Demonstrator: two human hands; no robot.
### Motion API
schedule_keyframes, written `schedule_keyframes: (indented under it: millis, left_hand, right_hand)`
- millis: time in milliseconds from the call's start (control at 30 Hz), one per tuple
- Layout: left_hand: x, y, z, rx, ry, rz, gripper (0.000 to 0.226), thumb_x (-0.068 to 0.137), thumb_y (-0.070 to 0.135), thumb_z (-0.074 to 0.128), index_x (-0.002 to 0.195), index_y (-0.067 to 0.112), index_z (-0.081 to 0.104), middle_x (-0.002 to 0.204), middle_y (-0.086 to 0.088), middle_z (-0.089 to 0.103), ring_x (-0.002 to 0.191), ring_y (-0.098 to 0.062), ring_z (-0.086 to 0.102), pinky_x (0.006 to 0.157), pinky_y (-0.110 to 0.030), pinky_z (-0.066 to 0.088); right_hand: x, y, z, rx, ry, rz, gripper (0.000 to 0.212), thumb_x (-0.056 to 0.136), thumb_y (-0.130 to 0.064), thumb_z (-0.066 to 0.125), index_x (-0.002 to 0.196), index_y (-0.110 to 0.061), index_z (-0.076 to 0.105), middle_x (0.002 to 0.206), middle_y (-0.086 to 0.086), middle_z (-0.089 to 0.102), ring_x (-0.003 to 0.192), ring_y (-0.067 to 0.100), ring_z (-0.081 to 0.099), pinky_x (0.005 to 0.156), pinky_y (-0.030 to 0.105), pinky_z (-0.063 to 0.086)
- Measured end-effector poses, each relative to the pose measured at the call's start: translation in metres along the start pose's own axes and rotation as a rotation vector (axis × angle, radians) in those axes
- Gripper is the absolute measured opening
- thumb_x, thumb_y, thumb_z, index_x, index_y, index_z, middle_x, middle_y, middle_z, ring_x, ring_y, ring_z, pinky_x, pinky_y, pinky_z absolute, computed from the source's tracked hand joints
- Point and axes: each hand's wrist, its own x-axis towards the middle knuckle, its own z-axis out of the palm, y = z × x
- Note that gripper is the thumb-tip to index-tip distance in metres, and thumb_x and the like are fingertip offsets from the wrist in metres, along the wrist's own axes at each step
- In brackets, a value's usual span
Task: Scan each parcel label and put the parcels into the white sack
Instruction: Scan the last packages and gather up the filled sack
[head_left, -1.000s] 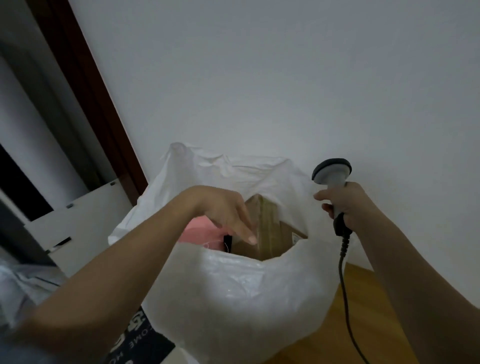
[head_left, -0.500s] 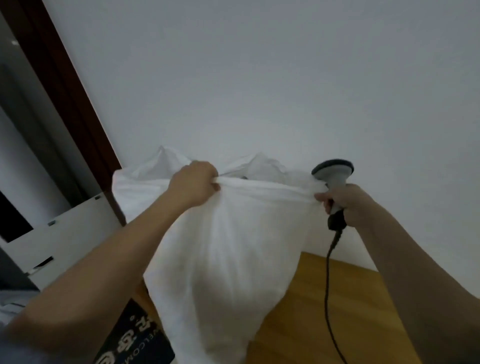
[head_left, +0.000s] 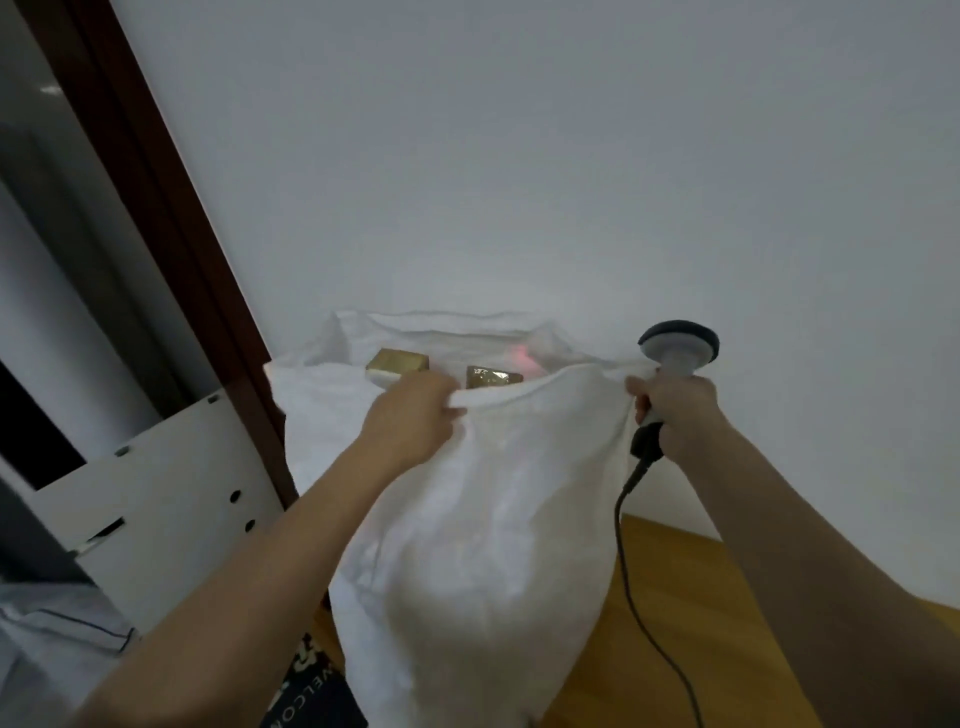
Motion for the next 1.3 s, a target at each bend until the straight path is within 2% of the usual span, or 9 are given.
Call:
schedule_keyframes:
  millis: [100,233,367,500,633,733,933,1033,1300]
  left_hand:
    - [0.005,-0.003,-0.008,0.112,0.295,0.02,0.012,0.08,0.004,0.056,0.077,0.013,0.063,0.072,-0.004,0.055,0.081,-0.03,0.055,0.068,-0.032,0.029]
    - [0.002,-0.015,0.015,0.262,0.369,-0.049,0.024,0.071,-0.007,0.059,0.079,0.013,0.071,0.086,-0.009,0.058,0.09,-0.031,0.043,0.08,-0.037,0.027]
    - [-0.002,-0.012,0.038,0.418,0.406,0.016,0.031,0.045,-0.013,0.075,0.048,0.01,0.055,0.065,-0.01,0.047,0.064,-0.027,0.044,0.057,-0.033,0.03]
    - [0.001,-0.009,0.055,0.247,0.443,-0.117,0.047,0.047,-0.011,0.078,0.054,0.015,0.04,0.042,0.003,0.025,0.037,-0.005,0.003,0.05,-0.012,0.002]
    - [0.015,0.015,0.066,-0.114,0.331,-0.06,0.019,0.085,0.0,0.051,0.099,0.006,0.061,0.076,-0.01,0.064,0.064,-0.027,0.056,0.054,-0.034,0.039]
    - [0.018,0.023,0.086,-0.409,0.189,0.043,0.018,0.095,0.01,0.047,0.101,0.006,0.063,0.08,-0.005,0.065,0.07,-0.019,0.059,0.065,-0.033,0.048]
    - [0.009,-0.004,0.099,-0.988,-0.315,-0.291,0.061,0.094,-0.007,0.04,0.145,0.025,0.029,0.132,0.009,0.049,0.12,-0.009,0.05,0.082,-0.018,0.045]
    - [0.01,-0.004,0.094,-0.94,-0.32,-0.255,0.073,0.091,-0.012,0.038,0.149,0.028,0.017,0.123,0.001,0.049,0.117,-0.014,0.053,0.081,-0.02,0.047]
    - [0.021,0.004,0.072,-0.409,0.033,-0.088,0.043,0.09,0.001,0.043,0.128,0.016,0.052,0.091,0.003,0.062,0.084,-0.02,0.06,0.067,-0.028,0.043]
  right_hand:
    - [0.003,-0.006,-0.002,0.042,0.002,-0.037,0.02,0.081,0.008,0.065,0.084,-0.009,0.055,0.061,0.009,0.048,0.047,0.016,0.042,0.046,0.027,0.038]
    - [0.014,0.014,0.001,0.13,0.043,-0.015,0.022,0.083,-0.001,0.071,0.098,-0.007,0.056,0.067,0.007,0.056,0.053,0.015,0.05,0.056,0.028,0.046]
    - [0.016,0.033,0.016,0.204,0.074,0.106,0.019,0.084,-0.002,0.071,0.097,-0.001,0.057,0.067,0.01,0.062,0.057,0.018,0.057,0.062,0.029,0.051]
    - [0.013,0.035,0.022,0.327,0.031,0.107,0.017,0.086,0.001,0.068,0.096,-0.003,0.055,0.078,0.012,0.066,0.063,0.016,0.066,0.063,0.027,0.057]
    - [0.001,0.037,0.037,0.351,-0.146,0.095,0.021,0.085,0.0,0.07,0.103,-0.003,0.06,0.085,0.013,0.069,0.068,0.018,0.069,0.067,0.03,0.058]
    - [-0.005,0.051,0.052,0.29,-0.254,0.126,0.02,0.088,0.001,0.067,0.104,-0.002,0.058,0.086,0.015,0.069,0.071,0.02,0.071,0.078,0.036,0.06]
    - [0.0,0.071,0.06,0.175,-0.36,0.191,0.017,0.086,0.01,0.064,0.1,0.001,0.063,0.094,0.021,0.069,0.079,0.026,0.069,0.091,0.044,0.056]
    - [-0.003,0.073,0.064,0.113,-0.39,0.2,0.014,0.086,0.011,0.063,0.088,-0.003,0.063,0.09,0.02,0.068,0.081,0.027,0.066,0.094,0.046,0.054]
    - [0.003,0.055,0.048,0.096,-0.353,0.153,0.033,0.08,0.009,0.07,0.109,0.002,0.056,0.105,0.023,0.069,0.087,0.03,0.073,0.084,0.042,0.059]
